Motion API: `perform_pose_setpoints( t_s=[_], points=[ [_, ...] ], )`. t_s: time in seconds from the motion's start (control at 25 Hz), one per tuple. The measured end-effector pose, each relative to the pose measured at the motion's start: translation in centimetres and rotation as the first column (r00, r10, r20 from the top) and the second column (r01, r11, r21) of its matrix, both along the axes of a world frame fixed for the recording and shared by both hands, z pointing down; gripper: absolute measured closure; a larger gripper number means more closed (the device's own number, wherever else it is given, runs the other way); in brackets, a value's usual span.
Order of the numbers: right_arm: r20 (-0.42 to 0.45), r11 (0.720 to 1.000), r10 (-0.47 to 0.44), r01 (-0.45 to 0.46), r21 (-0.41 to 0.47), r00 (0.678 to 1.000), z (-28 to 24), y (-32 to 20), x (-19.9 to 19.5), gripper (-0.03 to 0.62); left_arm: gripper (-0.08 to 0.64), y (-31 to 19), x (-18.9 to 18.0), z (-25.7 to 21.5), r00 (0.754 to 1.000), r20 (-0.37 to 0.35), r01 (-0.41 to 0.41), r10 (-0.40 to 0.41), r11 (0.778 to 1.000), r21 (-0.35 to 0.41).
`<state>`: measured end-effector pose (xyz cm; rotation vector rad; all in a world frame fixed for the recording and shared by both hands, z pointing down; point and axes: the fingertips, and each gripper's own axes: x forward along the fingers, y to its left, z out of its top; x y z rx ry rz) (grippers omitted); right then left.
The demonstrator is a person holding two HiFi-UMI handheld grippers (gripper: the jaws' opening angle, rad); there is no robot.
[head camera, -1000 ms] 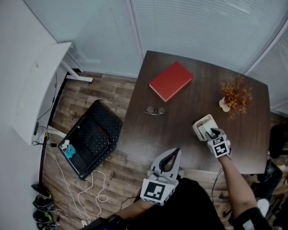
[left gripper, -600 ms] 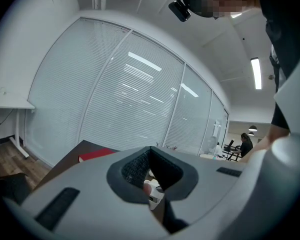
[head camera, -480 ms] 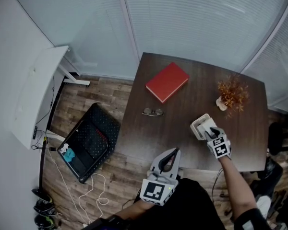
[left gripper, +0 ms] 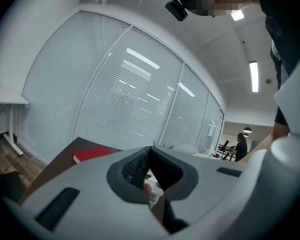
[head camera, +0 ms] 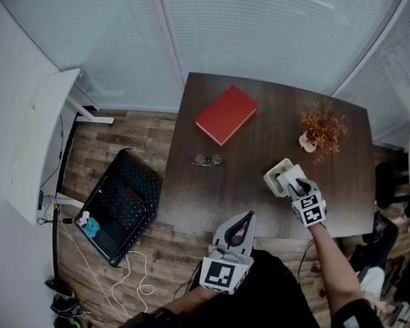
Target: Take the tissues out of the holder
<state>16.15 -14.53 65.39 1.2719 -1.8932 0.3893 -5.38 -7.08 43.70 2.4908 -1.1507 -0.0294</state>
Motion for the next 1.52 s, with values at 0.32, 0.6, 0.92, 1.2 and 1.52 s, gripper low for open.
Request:
perform_pose_setpoints(
  t_s=[0.32, 0.6, 0.92, 1.2, 1.52],
  points=[
    [-0.019, 0.999, 0.050, -0.049, 0.020, 0.999, -1.2, 1.1, 1.5, 0.465, 0.565, -0.7, 0.8, 0.6, 0.999, -0.015, -0.040, 0.041, 0.999, 0.016],
    [0.028, 0.996, 0.077, -0.078, 0.034, 0.997, -1.5, 3.2, 4.1, 0.465, 0.565, -0.4, 4.8, 0.1, 0.998, 0.005, -0.059, 0.059, 0.997, 0.041],
    [0.078, 0.999, 0.048, -0.049, 0.015, 0.996, -0.1, 5.2, 8.2, 0.469, 0.565, 0.5, 11.2, -0.5, 0.999, 0.022, -0.032, 0.031, 0.998, 0.054],
    [0.067, 1.000, 0.021, -0.021, 0.009, 0.998, 1.0, 5.9, 12.7, 0.469, 0.565, 0.9, 16.1, -0.2, 0.999, 0.029, -0.022, 0.020, 0.998, 0.056],
    [0.065, 0.999, 0.042, -0.041, -0.020, 0.997, 3.3, 6.0, 18.7, 0.469, 0.565, 0.9, 21.9, 0.4, 0.999, 0.034, -0.024, 0.022, 0.998, 0.064]
  ],
)
